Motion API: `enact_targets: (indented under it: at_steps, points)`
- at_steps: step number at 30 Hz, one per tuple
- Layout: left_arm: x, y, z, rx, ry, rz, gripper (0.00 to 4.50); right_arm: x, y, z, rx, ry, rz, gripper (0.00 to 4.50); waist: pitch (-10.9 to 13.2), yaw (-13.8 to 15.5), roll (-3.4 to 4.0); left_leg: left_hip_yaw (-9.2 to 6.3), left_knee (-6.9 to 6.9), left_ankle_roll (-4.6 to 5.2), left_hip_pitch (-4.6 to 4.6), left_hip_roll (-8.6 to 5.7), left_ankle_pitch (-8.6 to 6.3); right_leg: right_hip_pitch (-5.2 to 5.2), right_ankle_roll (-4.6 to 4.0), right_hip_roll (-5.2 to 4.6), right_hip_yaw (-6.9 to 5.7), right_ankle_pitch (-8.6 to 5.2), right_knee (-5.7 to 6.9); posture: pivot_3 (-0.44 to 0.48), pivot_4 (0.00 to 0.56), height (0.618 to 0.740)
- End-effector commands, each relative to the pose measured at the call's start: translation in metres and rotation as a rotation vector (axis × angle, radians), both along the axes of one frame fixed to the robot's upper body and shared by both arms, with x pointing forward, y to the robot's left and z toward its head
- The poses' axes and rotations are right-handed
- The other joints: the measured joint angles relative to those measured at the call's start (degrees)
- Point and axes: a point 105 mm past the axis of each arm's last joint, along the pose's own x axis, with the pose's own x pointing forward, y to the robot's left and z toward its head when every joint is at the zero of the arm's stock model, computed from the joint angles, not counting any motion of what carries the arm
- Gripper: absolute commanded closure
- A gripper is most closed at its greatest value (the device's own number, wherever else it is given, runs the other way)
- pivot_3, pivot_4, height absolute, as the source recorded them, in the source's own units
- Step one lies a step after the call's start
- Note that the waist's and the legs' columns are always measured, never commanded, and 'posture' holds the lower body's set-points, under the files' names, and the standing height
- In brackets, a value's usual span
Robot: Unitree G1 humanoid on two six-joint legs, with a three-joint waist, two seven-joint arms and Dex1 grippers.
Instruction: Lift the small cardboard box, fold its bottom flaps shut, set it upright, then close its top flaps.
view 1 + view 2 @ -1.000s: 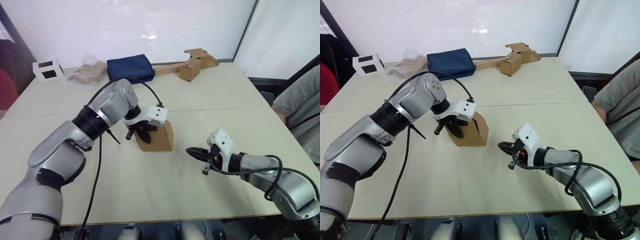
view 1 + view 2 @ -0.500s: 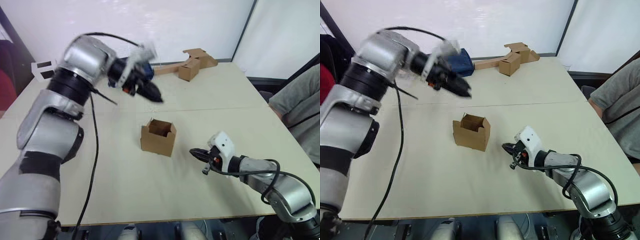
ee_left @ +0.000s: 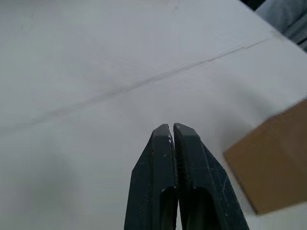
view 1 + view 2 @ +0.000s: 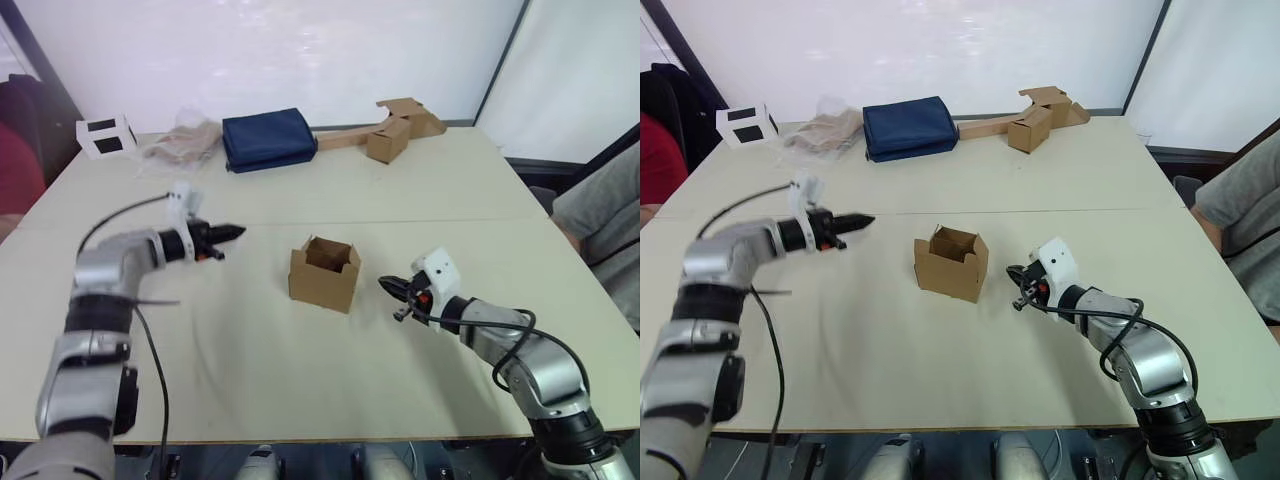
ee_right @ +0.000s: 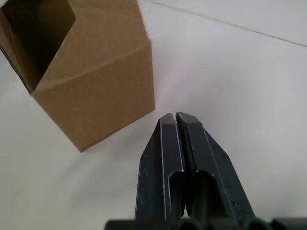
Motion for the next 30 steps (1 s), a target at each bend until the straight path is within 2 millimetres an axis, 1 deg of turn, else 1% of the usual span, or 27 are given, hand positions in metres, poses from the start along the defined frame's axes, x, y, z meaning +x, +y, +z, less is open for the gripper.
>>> enact_targets:
  at_steps: [1,3,5,7,10,12,14,15,21,25,30]
  points:
    - [-0.018,-0.021,-0.002,0.067,-0.091,-0.055,4.42,0.001,0.009,0.001,-0.001,-0.009,0.012,4.5,-0.02,0.01,-0.02,-0.01,0.01,0.01,0.0,0.0,0.0,0.0,0.0,0.01,-0.01,0.0,0.04,0.0,0.15,0.74]
    - [-0.028,-0.03,-0.017,0.105,-0.096,-0.082,4.42,0.001,0.014,-0.002,0.004,-0.001,0.018,4.5,-0.06,-0.19,0.01,0.02,-0.01,0.06,0.1,0.0,-0.03,0.05,0.0,0.01,0.03,0.0,0.06,0.0,0.15,0.74]
    - [-0.033,-0.039,-0.029,0.085,-0.087,-0.105,4.42,0.0,0.02,-0.005,-0.008,0.008,0.034,4.5,-0.06,-0.21,0.01,0.03,-0.05,0.1,0.14,0.01,-0.06,0.04,-0.01,0.04,0.04,0.0,0.11,0.0,0.15,0.74]
    - [-0.036,-0.051,-0.038,0.074,-0.076,-0.12,4.42,-0.001,0.027,-0.008,-0.016,0.015,0.052,4.5,-0.06,-0.18,0.01,0.03,-0.03,0.19,0.14,0.01,-0.11,0.04,-0.01,0.05,0.03,0.0,0.14,0.0,0.15,0.74]
    - [-0.037,-0.061,-0.047,0.089,-0.069,-0.144,4.42,-0.002,0.031,-0.01,-0.018,0.013,0.068,4.5,-0.06,-0.22,0.01,0.03,-0.01,0.22,0.14,0.0,-0.12,0.03,-0.01,0.05,0.03,0.0,0.17,0.0,0.15,0.74]
    - [-0.041,-0.072,-0.054,0.103,-0.071,-0.199,4.42,-0.002,0.033,-0.013,-0.044,0.001,0.077,4.5,-0.06,-0.24,0.01,0.04,-0.02,0.22,0.14,0.0,-0.12,0.03,-0.01,0.05,0.03,0.0,0.17,0.0,0.15,0.74]
    - [-0.052,-0.085,-0.061,0.133,-0.057,-0.302,4.42,-0.001,0.034,-0.016,-0.059,-0.002,0.083,4.5,-0.06,-0.21,0.01,0.04,-0.02,0.22,0.14,0.0,-0.12,0.03,-0.01,0.05,0.03,0.0,0.16,0.0,0.15,0.74]
    - [-0.056,-0.088,-0.063,0.141,-0.053,-0.337,4.42,-0.002,0.034,-0.016,-0.061,-0.003,0.083,4.5,-0.07,-0.25,0.01,0.04,-0.02,0.22,0.14,0.0,-0.12,0.04,-0.01,0.05,0.03,0.0,0.16,0.0,0.15,0.74]
    - [-0.075,-0.097,-0.066,0.148,-0.02,-0.449,4.42,-0.003,0.019,-0.019,-0.089,0.002,0.055,4.5,-0.08,-0.2,0.03,0.04,-0.04,0.23,0.16,0.0,-0.12,0.05,-0.01,0.06,0.03,0.0,0.15,0.0,0.15,0.74]
    - [-0.076,-0.097,-0.072,0.172,-0.013,-0.448,4.42,-0.013,0.013,-0.022,-0.093,0.024,0.059,4.5,-0.08,-0.13,0.03,0.04,-0.05,0.24,0.18,0.0,-0.13,0.05,-0.02,0.08,0.03,-0.01,0.17,0.0,0.15,0.74]
    - [-0.073,-0.096,-0.072,0.18,-0.018,-0.431,4.42,-0.019,0.017,-0.022,-0.079,0.034,0.082,4.5,-0.08,-0.22,0.03,0.04,-0.04,0.26,0.25,0.0,-0.14,0.17,-0.01,0.08,0.03,-0.01,0.12,0.0,0.15,0.74]
